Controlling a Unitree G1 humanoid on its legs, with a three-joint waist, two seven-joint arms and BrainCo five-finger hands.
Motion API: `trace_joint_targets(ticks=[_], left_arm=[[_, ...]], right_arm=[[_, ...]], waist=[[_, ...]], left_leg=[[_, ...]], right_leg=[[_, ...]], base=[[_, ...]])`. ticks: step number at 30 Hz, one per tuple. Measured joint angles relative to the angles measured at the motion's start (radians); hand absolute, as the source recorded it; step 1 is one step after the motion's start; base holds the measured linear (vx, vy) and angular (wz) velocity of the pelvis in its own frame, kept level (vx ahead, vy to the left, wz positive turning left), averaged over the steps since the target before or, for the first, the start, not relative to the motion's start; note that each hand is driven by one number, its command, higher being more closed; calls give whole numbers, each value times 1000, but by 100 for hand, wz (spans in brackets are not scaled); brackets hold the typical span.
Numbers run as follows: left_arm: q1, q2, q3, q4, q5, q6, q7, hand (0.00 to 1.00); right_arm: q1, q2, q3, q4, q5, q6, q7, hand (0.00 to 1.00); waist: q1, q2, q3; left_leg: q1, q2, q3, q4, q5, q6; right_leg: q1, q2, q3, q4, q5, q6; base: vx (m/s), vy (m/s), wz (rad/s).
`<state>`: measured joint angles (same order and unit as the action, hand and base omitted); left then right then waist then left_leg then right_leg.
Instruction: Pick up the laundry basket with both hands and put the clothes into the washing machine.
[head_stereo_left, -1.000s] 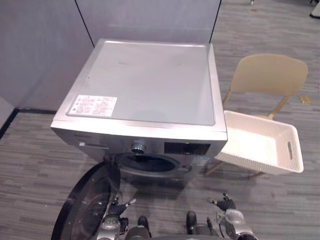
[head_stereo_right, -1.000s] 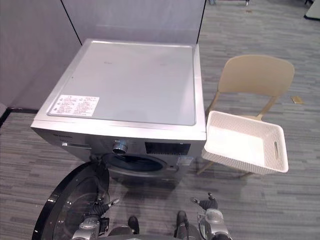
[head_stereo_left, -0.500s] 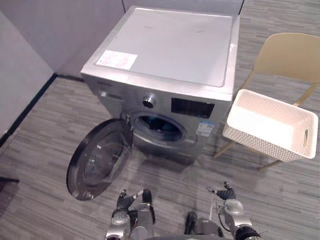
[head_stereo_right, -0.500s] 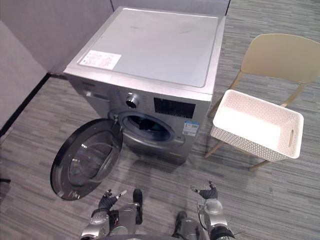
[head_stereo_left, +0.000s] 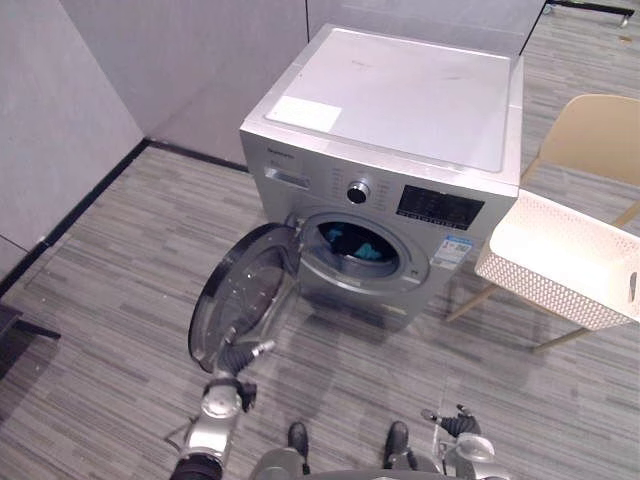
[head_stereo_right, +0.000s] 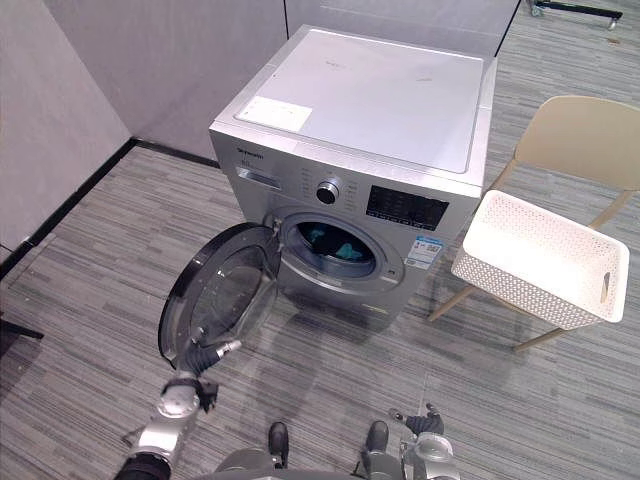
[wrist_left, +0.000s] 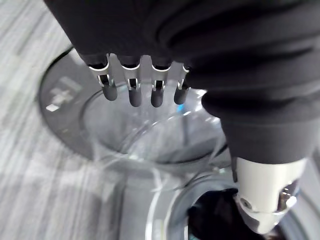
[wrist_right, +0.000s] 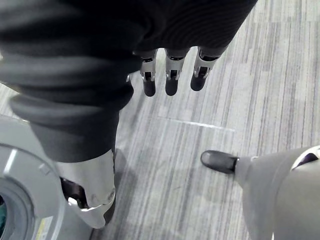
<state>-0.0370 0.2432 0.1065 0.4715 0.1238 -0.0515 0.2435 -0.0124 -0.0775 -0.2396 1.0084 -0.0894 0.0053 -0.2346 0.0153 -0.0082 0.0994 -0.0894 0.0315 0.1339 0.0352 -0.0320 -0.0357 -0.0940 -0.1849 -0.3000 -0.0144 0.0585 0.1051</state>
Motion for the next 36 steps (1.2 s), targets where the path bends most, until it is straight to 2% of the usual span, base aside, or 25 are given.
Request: trace_joint_targets(ticks=[3,6,10,12,15,18,20,26,28,32,34,36], left_arm=[[-45,74,63,-10,-27,-16,43,0],[-85,149,73,2,-44,-25,67,0],[-171,234,69,114,-44,-23,62,0],[-232,281,37,195,-42,-17,44,0],[-286,295,3,247,-34,-12,17,0],[-313,292,-12,270,-33,-14,7,0],[-329,282,-19,293,-33,-17,-1,0],[-281,172,-86,277,6,-14,5,0],[-226,133,-130,221,8,-19,-6,0],[-103,-1,-221,108,7,-24,-28,0],[-71,-29,-274,66,6,-25,-52,0],[-40,-55,-340,28,5,-25,-93,0]], right_arm=[[1,-14,-4,2,0,0,2,0],[-5,-17,-8,-3,0,-4,2,0],[-16,-14,6,-11,0,-4,2,0],[-16,-5,16,-35,0,-5,2,0],[-13,-6,24,-68,-1,-8,-1,0],[-4,-6,45,-94,-1,-21,-1,0],[-3,-6,53,-95,-1,-24,-1,0],[-2,-8,53,-91,-3,-26,-2,0],[-1,-9,52,-87,-8,-25,-2,0],[-1,-9,41,-52,-43,-18,-4,0],[-2,-8,40,-47,-63,-16,-5,0],[-3,-10,39,-47,-81,-16,-6,0]], waist=[[0,-6,2],[1,-21,9],[3,-48,25],[4,-69,37],[13,-76,39],[35,-75,41],[58,-75,42],[56,-70,45],[54,-68,46],[51,-61,46],[50,-56,44],[42,-40,40]], left_leg=[[-6,5,-1,-1,1,2],[-24,7,-5,2,1,2],[-92,14,6,43,-14,10],[-150,30,11,110,-43,10],[-203,55,24,170,-70,10],[-247,82,46,237,-104,5],[-271,103,56,275,-122,-2],[-277,115,55,293,-127,-6],[-263,104,52,277,-123,-9],[-197,71,41,208,-94,-11],[-173,62,40,175,-78,-10],[-143,55,44,145,-69,-7]], right_leg=[[1,10,-1,-17,10,-6],[-9,14,-2,-24,13,-10],[-59,16,0,-23,24,-27],[-92,26,7,-21,37,-44],[-130,36,29,-12,45,-54],[-167,51,56,6,48,-53],[-182,66,68,10,49,-54],[-187,76,84,10,49,-53],[-184,72,89,10,48,-47],[-141,56,79,6,32,-27],[-130,51,75,2,30,-26],[-110,49,78,-9,30,-26]], base=[[82,-23,-2],[50,-30,1],[-7,0,0],[-60,11,-9],[-60,9,-18],[-68,-7,-32],[-69,-30,-22],[-73,-21,-9],[-22,3,-3],[17,17,13],[55,16,9],[42,12,-2]])
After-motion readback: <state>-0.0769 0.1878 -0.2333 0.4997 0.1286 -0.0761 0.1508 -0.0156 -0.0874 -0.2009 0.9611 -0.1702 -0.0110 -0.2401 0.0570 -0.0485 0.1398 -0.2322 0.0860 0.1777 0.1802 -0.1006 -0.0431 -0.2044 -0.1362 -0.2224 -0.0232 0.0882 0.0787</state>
